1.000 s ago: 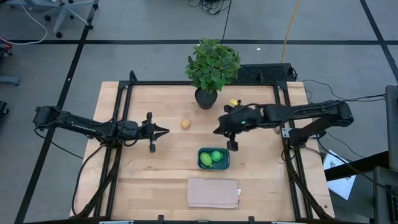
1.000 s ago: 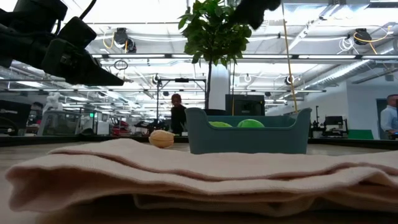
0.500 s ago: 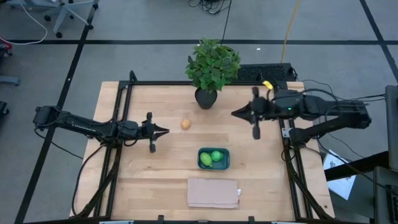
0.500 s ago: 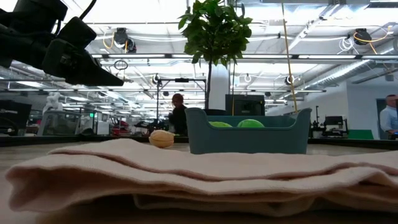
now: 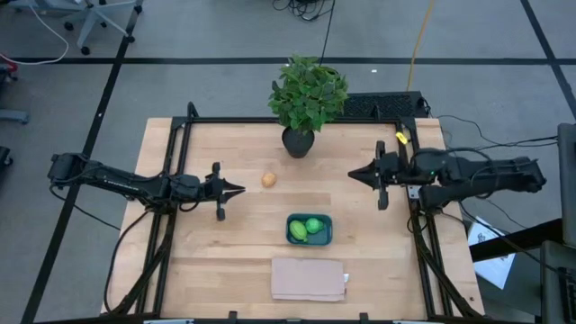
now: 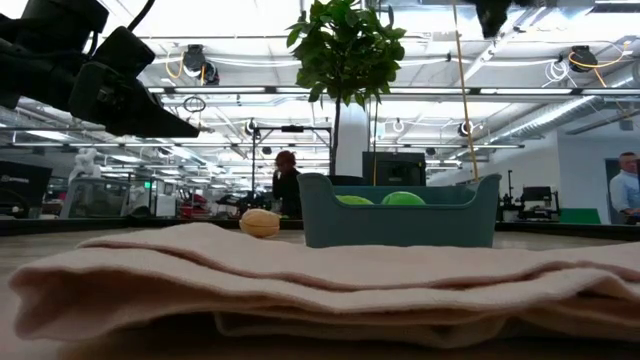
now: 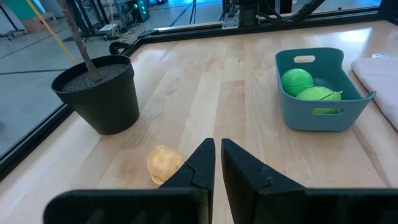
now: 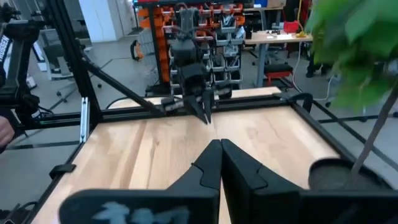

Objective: Pick and placing Produce into tupperware
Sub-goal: Put the brown potato into the blue bin

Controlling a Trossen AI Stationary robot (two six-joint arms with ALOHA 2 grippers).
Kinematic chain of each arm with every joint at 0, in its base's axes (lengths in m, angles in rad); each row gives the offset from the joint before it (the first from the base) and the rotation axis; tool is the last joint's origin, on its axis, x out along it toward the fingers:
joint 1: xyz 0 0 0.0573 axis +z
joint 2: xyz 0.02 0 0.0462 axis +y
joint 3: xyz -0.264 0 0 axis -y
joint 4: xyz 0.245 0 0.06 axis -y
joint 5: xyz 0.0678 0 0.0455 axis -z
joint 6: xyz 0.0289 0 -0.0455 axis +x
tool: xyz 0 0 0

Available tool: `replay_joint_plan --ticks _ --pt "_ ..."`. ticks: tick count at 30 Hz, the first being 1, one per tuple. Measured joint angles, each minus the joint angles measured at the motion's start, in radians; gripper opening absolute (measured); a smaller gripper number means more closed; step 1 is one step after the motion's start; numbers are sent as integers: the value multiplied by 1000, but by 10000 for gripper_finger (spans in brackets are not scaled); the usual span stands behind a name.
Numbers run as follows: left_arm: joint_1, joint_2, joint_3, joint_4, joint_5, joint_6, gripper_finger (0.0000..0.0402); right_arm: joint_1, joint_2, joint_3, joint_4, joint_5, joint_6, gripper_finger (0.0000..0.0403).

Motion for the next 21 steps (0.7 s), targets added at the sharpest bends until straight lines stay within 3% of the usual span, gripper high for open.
replay_joint_plan --ticks 8,15,21 --pt "0 0 0 1 0 0 33 -14 -65 -235 261 -79 7 0" --pt "0 0 0 1 0 1 33 -139 -86 -319 347 -88 3 0" --pt "0 0 0 1 0 1 33 -231 -108 -319 333 -264 31 0"
